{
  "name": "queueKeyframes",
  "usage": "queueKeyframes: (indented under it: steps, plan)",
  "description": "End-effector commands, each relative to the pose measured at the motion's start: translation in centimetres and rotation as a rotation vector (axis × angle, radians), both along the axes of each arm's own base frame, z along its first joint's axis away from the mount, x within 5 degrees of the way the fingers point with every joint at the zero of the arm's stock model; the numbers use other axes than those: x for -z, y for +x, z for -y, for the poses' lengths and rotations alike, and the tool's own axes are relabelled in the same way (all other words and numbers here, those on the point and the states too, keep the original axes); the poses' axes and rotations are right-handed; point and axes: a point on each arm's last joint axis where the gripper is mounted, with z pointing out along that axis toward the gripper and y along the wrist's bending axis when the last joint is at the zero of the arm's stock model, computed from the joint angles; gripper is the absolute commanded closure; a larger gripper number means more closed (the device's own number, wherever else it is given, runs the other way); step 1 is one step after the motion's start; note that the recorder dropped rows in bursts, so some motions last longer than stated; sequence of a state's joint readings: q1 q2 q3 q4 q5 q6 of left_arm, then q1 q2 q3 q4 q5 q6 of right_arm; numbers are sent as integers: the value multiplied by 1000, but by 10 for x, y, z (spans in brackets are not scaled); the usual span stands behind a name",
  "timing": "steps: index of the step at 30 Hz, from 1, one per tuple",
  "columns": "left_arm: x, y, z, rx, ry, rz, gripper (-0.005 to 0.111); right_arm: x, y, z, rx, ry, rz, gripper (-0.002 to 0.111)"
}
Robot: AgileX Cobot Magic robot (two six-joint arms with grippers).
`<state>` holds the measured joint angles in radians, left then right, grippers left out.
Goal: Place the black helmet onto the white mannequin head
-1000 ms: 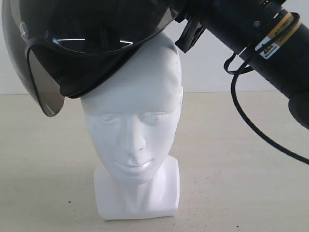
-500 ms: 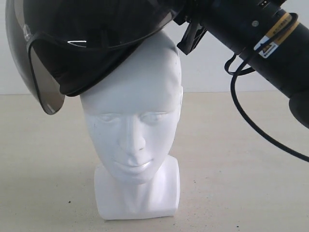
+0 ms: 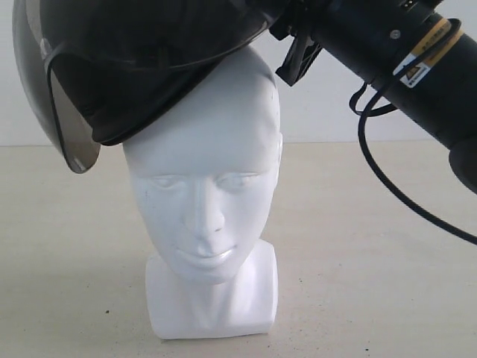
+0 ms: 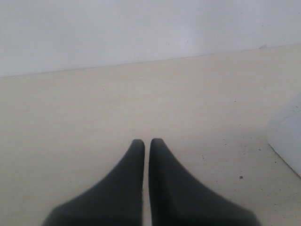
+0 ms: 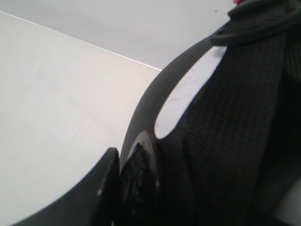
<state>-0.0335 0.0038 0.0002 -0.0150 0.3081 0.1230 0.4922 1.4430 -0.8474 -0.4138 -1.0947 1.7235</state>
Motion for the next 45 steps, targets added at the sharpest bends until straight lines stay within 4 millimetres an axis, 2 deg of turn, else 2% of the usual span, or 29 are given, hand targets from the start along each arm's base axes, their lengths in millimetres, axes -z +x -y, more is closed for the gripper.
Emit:
queueKeyframes:
  steps: [1, 29, 45]
  plan:
    - [0, 0, 0, -1, 5, 4, 102, 3, 9, 9, 118, -114, 5, 108]
    - [0, 0, 0, -1, 5, 4, 102, 13, 9, 5, 77, -204, -58, 108]
    - [0, 0, 0, -1, 5, 4, 102, 12, 8, 5, 74, -200, -54, 108]
